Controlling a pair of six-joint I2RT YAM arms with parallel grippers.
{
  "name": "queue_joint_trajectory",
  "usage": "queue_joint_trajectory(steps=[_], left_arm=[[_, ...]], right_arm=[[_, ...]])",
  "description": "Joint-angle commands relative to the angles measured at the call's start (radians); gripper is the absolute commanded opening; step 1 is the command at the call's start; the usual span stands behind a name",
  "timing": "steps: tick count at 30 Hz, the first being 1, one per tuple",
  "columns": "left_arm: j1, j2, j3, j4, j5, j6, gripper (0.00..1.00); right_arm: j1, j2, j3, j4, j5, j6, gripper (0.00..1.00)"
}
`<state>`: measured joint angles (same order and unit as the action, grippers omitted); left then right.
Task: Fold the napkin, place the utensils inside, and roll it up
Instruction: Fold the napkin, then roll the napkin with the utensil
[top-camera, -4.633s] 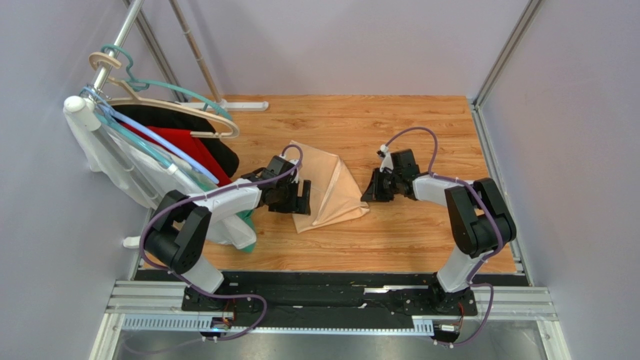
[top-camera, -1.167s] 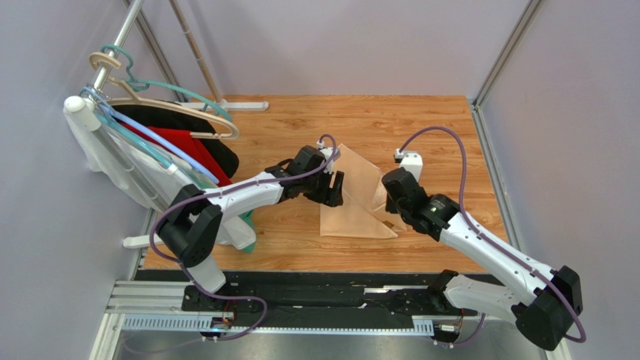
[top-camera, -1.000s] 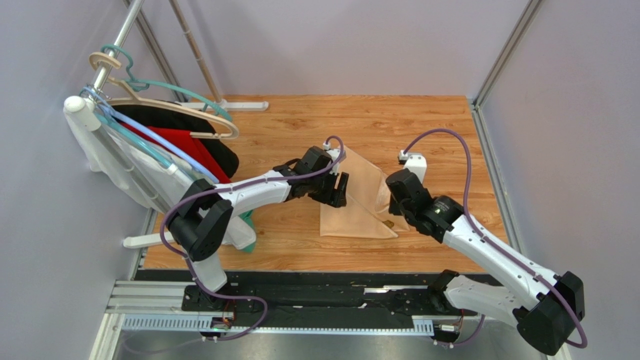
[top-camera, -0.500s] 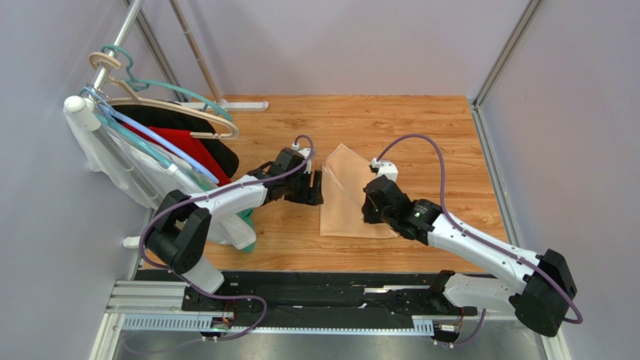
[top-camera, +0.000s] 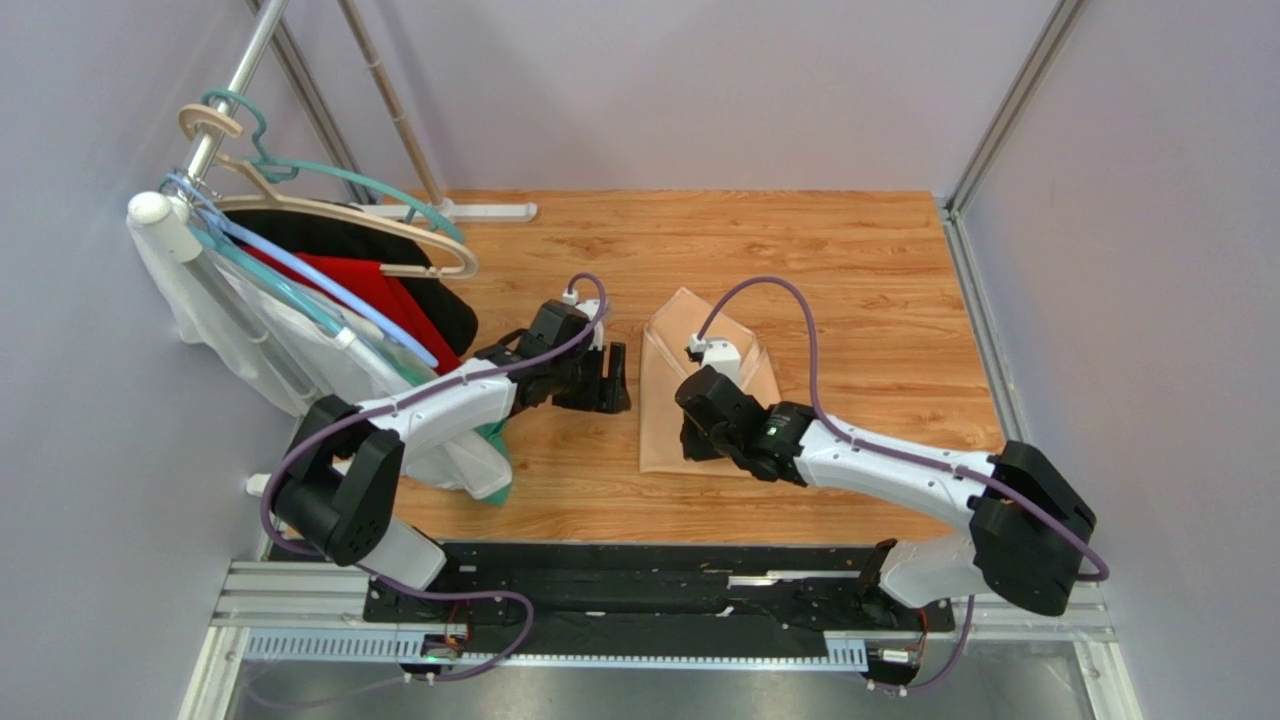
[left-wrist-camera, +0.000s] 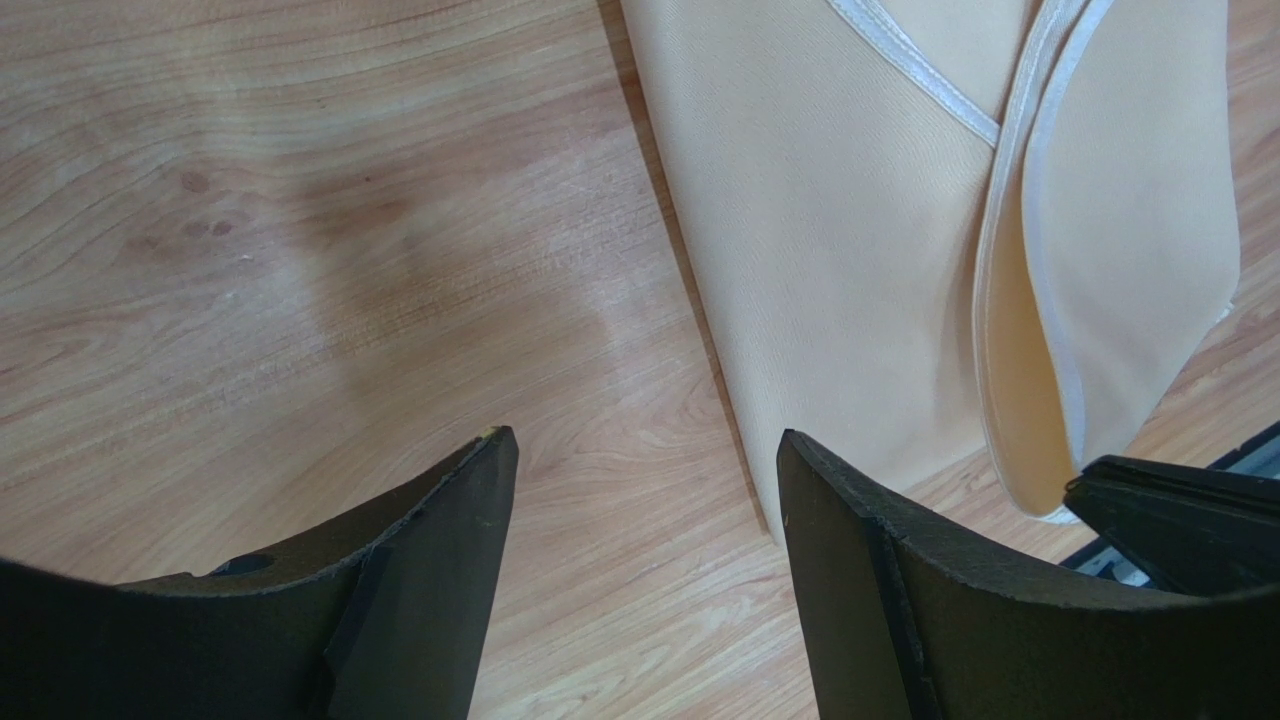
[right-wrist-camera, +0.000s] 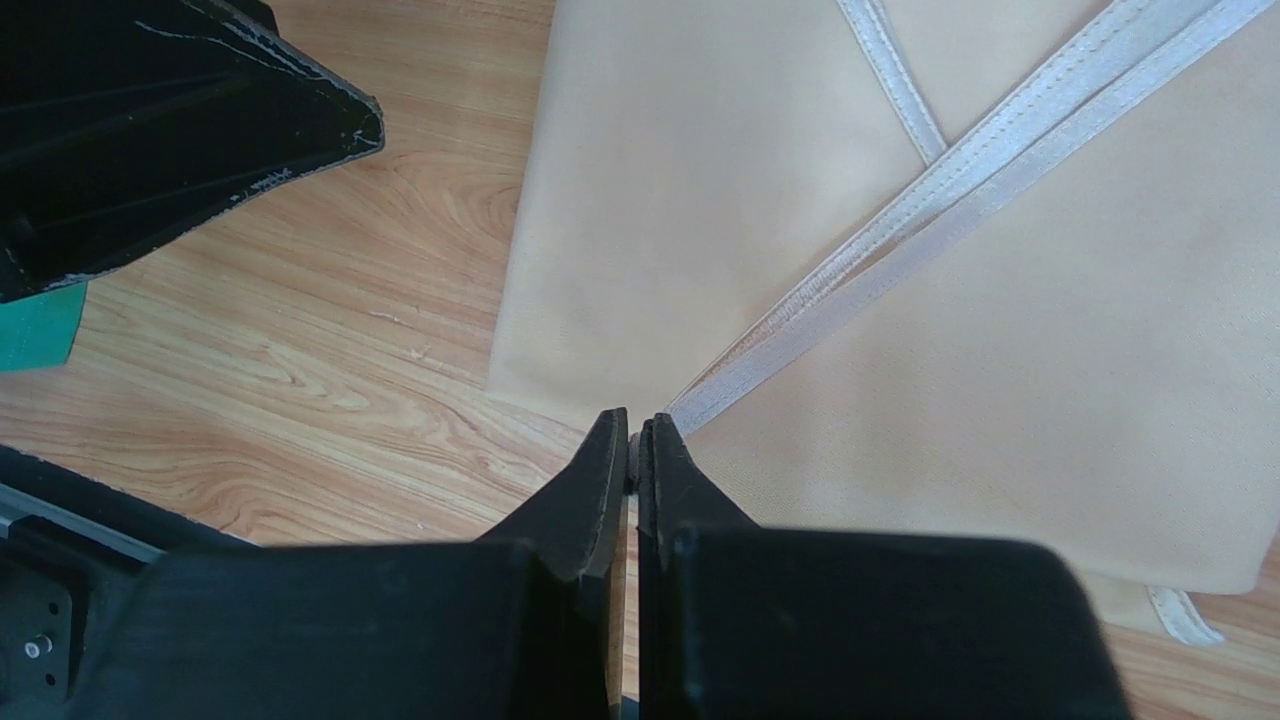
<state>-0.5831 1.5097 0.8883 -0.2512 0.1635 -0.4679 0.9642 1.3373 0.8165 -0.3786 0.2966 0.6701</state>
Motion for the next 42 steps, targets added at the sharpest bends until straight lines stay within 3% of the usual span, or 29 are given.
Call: queue_joint_trajectory(steps=[1, 24, 29, 32, 35, 42], left_arm=[[0.006, -0.036, -0.008, 0.010, 0.007, -0.012, 0.74], [0.035, -0.074, -0.051, 0.003, 0.025, -0.018, 0.74], [0.042, -0.095, -0.058, -0.013, 0.021, -0.018, 0.75], [0.043, -0.115, -0.068, -0.023, 0.014, -0.020, 0.76], [0.043, -0.137, -0.077, -0.034, 0.014, -0.025, 0.78], [0.042, -0.164, -0.091, -0.043, 0.054, -0.025, 0.84]], right_arm=[[0.013, 0.043, 0.053, 0.104, 0.047, 0.032, 0.00], [0.071, 0.290, 0.136, 0.222, -0.040, 0.060, 0.00], [0.077, 0.284, 0.151, 0.225, -0.040, 0.056, 0.25], [0.076, 0.249, 0.156, 0.204, -0.016, 0.048, 0.49], [0.071, 0.172, 0.138, 0.175, 0.022, 0.039, 0.60], [0.001, -0.071, 0.037, 0.032, 0.059, -0.019, 0.66]])
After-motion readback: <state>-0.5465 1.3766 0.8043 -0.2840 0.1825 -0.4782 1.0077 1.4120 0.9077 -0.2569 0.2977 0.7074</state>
